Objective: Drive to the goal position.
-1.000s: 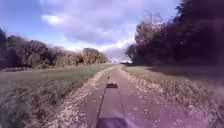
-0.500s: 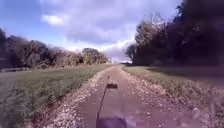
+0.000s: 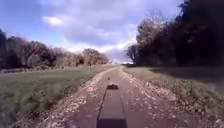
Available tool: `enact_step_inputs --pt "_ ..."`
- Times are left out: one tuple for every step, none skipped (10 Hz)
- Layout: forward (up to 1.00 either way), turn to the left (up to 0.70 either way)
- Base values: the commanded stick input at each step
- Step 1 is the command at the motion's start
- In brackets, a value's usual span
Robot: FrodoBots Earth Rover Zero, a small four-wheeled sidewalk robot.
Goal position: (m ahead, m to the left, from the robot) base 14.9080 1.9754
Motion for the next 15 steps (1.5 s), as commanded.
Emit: enact_step_inputs --pt "1.0 0.0" --pt "1.0 0.0" --pt "1.0 0.0" --pt "1.0 0.0" --pt "1.0 0.0" --pt "1.0 0.0" --pt "1.0 0.0" --pt "1.0 0.0" --pt "1.0 0.0" --pt "1.0 -0.04" --pt "1.0 -0.4" --pt "1.0 -0.4" --pt "1.0 -0.33" --pt "1.0 0.0" --pt "1.0 0.0"
